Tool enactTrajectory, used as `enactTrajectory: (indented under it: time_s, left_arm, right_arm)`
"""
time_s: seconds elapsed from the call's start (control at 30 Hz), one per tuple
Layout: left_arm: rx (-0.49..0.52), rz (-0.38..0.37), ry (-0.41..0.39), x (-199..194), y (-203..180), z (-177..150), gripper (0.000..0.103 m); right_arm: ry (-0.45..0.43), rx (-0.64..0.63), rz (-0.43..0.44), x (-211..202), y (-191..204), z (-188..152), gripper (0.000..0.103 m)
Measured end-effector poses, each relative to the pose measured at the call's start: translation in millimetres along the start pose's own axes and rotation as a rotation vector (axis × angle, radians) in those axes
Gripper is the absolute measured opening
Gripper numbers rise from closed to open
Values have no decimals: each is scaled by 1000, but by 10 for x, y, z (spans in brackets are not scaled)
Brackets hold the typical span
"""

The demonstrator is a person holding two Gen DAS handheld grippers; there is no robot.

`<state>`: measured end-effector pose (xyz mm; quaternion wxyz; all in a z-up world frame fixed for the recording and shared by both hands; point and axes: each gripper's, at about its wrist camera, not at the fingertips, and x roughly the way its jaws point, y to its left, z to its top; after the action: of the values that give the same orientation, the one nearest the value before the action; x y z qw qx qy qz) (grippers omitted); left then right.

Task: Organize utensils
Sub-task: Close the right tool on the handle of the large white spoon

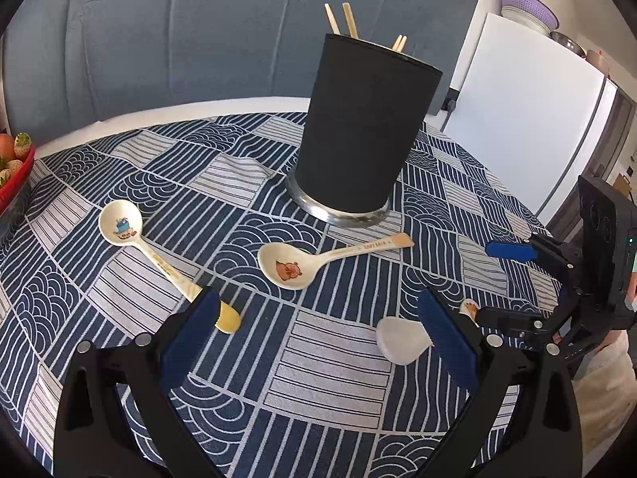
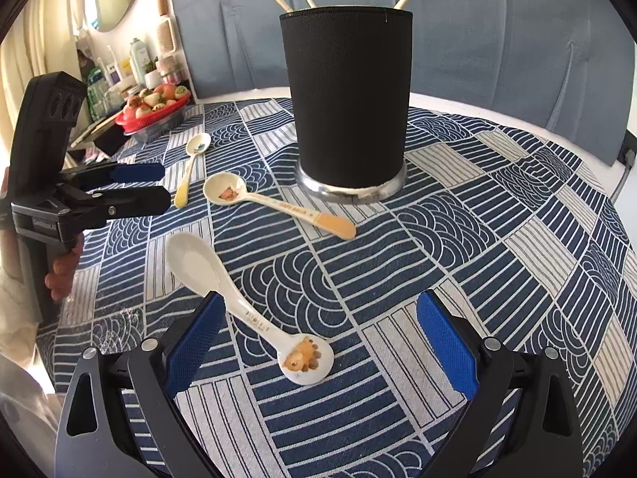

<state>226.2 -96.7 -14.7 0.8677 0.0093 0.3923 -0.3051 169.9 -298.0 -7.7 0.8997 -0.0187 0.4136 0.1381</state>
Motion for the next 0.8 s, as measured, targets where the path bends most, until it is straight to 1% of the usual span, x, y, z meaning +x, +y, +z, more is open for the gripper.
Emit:
enactTrajectory:
  time_s: [0.1, 0.2, 0.27, 0.37, 0.4, 0.43, 0.47, 0.53, 0.6, 0.7, 0.8]
  left_arm:
    - [-1, -6, 32, 30, -52, -33, 97]
    - [21, -33, 59, 56, -128, -59, 96]
    - [29, -37, 85, 88, -176, -76, 95]
    - [21, -56, 123, 158, -208, -96, 80]
    - [19, -58, 135, 184, -216, -103, 74]
    - [24, -53, 144, 207, -228, -115, 72]
    - [32, -49, 152, 228, -247, -126, 66]
    - [27, -41, 153, 248, -259, -130, 46]
    - [3, -52, 160, 261, -238, -117, 12]
    - [-5, -60, 165, 242, -225, -109, 9]
    - [7, -47, 159, 203, -238, -90, 9]
  right_arm:
    - [7, 7, -5, 11, 3, -53, 93]
    - [14, 7, -2, 27, 8, -88, 93]
    - [22, 1, -4, 42, 23, -110, 93]
    - [31, -12, 8, 49, 52, -115, 93]
    - [30, -17, 6, 48, 61, -117, 93]
    - [32, -23, 2, 51, 69, -117, 93]
    - [36, -27, -1, 58, 76, -118, 93]
    - [41, -32, 2, 66, 87, -118, 93]
    - [42, -38, 1, 70, 98, -114, 93]
    - [40, -48, 3, 72, 122, -106, 93]
    - [39, -59, 4, 87, 146, -92, 93]
